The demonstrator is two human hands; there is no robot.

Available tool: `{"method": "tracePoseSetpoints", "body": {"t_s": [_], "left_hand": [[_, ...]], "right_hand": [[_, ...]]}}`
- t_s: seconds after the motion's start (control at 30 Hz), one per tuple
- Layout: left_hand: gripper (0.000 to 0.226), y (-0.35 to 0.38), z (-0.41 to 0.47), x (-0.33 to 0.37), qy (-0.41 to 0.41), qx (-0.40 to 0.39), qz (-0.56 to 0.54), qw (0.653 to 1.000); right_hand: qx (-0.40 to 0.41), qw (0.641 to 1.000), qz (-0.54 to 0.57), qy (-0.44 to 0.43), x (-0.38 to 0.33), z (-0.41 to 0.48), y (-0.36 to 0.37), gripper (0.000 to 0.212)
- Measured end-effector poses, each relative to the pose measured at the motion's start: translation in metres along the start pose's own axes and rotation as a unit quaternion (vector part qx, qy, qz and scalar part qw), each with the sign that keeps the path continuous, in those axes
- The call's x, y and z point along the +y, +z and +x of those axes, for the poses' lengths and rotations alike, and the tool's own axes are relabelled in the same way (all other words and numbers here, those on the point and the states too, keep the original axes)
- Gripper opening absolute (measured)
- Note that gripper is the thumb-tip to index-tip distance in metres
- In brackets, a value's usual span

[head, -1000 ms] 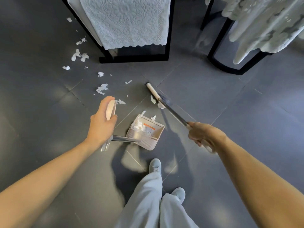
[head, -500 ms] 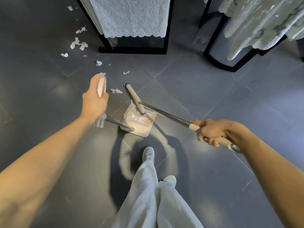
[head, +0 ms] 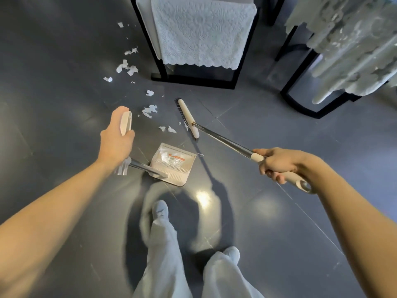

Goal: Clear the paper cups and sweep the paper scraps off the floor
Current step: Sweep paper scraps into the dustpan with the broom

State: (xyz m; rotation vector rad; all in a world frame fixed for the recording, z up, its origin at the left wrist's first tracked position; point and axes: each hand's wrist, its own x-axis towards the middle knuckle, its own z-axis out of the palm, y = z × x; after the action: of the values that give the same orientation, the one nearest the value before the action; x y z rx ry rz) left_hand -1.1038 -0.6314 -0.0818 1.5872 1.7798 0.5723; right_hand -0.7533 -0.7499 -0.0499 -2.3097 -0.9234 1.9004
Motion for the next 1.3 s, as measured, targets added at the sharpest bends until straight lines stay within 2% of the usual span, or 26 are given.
{"method": "tracePoseSetpoints", "body": {"t_s": [0.17,0.33,0.43,0.6,0.7,0.8,0.93,1.03,1.17,1.3], "left_hand": [[0.051,-0.040,0.054,-0.022,0.011,-0.034,0.012,0.999],[0.053,-0.080,0.116,-0.050,0.007,-0.060,0.012,0.998],[0.057,-0.092,0.146,-0.063,-0.005,-0.068,0.013,0.998],[0.058,-0.098,0.190,-0.072,0.029,-0.044,0.023,0.998],[0.056,-0.105,0.204,-0.075,0.053,-0.032,0.036,0.997],[0.056,-0.106,0.205,-0.077,0.046,-0.037,0.036,0.998],[0.057,-0.103,0.189,-0.072,0.019,-0.078,0.037,0.996],[0.054,-0.099,0.172,-0.064,0.032,-0.087,0.038,0.995],[0.050,-0.096,0.154,-0.051,0.056,-0.074,0.053,0.994],[0.050,-0.096,0.138,-0.045,0.082,-0.054,0.044,0.994]], "right_hand": [[0.059,0.998,0.017,-0.020,-0.076,0.042,0.036,0.051],[0.139,0.988,-0.058,-0.036,-0.147,0.101,0.068,0.047],[0.167,0.980,-0.109,-0.005,-0.181,0.130,0.077,0.046],[0.166,0.980,-0.109,0.014,-0.226,0.176,0.088,0.036],[0.105,0.992,-0.068,0.007,-0.243,0.189,0.111,0.042],[0.010,1.000,-0.027,0.004,-0.243,0.184,0.136,0.050],[-0.017,1.000,0.010,0.018,-0.221,0.152,0.140,0.055],[0.001,0.996,0.089,0.015,-0.198,0.120,0.134,0.053],[0.036,0.993,0.109,0.003,-0.175,0.082,0.133,0.042],[0.087,0.987,0.137,0.016,-0.136,0.064,0.139,0.058]]}}
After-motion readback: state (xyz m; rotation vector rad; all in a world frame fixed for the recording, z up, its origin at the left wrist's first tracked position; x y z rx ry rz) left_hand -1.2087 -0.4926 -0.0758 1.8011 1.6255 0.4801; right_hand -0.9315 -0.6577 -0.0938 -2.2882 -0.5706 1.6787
